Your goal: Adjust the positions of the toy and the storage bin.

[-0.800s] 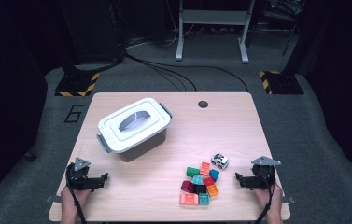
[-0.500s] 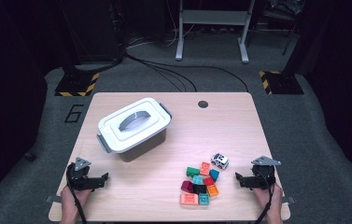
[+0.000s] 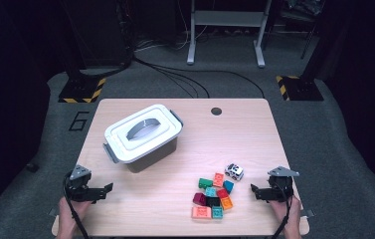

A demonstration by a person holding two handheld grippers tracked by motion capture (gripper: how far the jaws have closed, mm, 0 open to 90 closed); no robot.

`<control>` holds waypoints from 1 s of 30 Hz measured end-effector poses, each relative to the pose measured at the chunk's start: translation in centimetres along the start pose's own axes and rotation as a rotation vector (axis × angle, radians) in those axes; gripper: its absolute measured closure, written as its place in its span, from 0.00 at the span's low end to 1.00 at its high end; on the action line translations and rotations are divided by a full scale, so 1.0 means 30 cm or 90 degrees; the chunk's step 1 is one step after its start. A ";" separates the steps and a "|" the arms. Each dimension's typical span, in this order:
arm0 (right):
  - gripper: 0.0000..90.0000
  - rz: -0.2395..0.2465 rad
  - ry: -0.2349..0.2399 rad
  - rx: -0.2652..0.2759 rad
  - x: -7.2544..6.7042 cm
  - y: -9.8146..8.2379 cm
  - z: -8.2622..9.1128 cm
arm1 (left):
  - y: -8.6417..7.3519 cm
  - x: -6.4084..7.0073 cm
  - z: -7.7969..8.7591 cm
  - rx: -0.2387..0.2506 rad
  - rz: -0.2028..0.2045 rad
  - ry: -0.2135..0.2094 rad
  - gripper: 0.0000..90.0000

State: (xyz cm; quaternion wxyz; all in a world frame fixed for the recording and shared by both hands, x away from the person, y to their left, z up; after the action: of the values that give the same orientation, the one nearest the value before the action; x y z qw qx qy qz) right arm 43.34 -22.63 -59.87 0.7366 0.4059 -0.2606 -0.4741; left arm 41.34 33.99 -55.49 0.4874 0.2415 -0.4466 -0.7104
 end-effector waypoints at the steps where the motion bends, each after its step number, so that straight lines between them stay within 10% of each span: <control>1: 0.01 0.000 0.000 0.000 0.000 0.000 0.000 | 0.040 0.012 0.016 0.011 -0.002 -0.009 0.00; 11: 0.01 0.004 0.000 0.001 0.001 0.000 0.000 | 0.235 0.077 0.047 0.044 -0.053 -0.047 0.00; 30: 0.02 0.007 0.002 0.002 0.001 0.000 0.000 | 0.458 0.154 -0.117 0.018 -0.122 -0.080 0.00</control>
State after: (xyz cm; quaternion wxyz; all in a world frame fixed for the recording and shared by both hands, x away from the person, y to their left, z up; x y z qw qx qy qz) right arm 43.36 -22.65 -59.86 0.7389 0.4062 -0.2624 -0.4693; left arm 48.74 26.66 -44.81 0.3845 0.2448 -0.4611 -0.7613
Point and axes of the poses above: each handheld gripper's, and its own axes: z roughly backward along the jaws, y roughly out of its top, x roughly to its right, the point moved 10 cm from there along -z, roughly forward along the jaws, and after that the axes turned 12 degrees about x, right-handed, at the moved point
